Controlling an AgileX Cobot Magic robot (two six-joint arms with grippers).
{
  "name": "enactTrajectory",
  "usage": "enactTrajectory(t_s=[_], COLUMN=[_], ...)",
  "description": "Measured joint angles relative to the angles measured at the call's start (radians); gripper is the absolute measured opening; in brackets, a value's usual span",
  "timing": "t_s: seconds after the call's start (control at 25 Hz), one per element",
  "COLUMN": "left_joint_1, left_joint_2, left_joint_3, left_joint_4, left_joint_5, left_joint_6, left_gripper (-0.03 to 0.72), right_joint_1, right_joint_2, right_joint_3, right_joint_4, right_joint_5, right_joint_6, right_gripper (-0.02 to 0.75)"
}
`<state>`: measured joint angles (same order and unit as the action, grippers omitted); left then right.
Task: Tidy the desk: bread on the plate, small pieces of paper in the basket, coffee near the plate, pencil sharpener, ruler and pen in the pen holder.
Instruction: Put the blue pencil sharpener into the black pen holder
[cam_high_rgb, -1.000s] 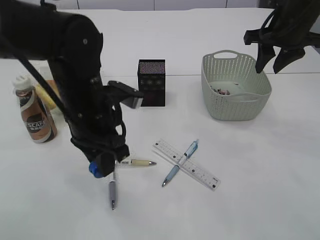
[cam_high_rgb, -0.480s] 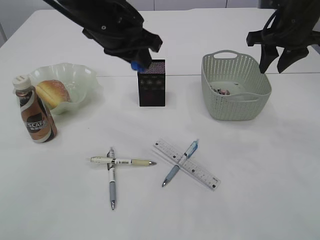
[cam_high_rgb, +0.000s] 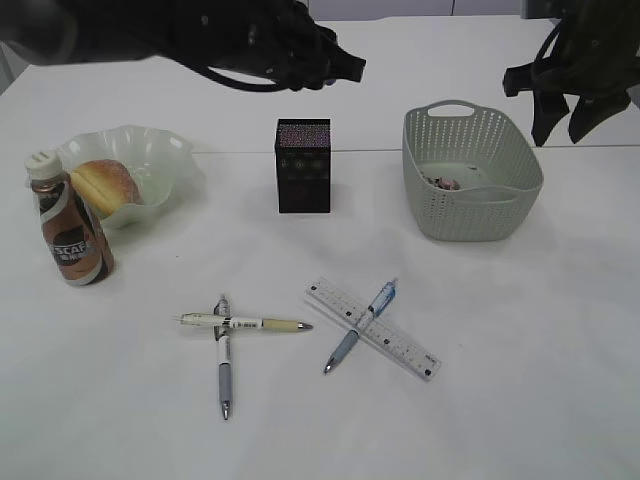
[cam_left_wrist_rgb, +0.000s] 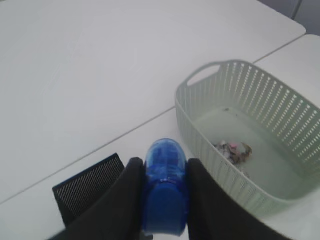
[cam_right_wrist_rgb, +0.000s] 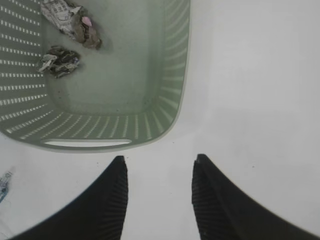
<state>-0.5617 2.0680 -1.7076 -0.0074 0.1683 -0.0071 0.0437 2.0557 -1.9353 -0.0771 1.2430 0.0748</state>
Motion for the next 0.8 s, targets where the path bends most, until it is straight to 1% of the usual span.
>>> enactTrajectory(t_s=[0.12, 0.28, 0.4, 0.8], left_joint_1=[0.0, 0.004, 0.016, 0.089], left_joint_2=[0.063, 0.115, 0.141, 0.176], left_joint_3=[0.0, 0.0, 0.0, 0.0], left_joint_4=[0.019, 0.026, 0.028, 0.014], left_joint_5=[-0.109, -0.168, -0.168, -0.195], left_joint_6=[0.0, 0.0, 0.0, 0.0], left_gripper=[0.167, 0.167, 0.167, 0.168], right_joint_1=[0.0, 0.0, 0.0, 0.0], right_joint_2=[0.0, 0.0, 0.0, 0.0], right_joint_3=[0.0, 0.0, 0.0, 0.0], right_joint_4=[-0.005, -0.006, -0.011, -0.021], right_joint_5=[0.0, 0.0, 0.0, 0.0], right_joint_6=[0.0, 0.0, 0.0, 0.0], right_gripper=[0.313, 0.313, 0.313, 0.312])
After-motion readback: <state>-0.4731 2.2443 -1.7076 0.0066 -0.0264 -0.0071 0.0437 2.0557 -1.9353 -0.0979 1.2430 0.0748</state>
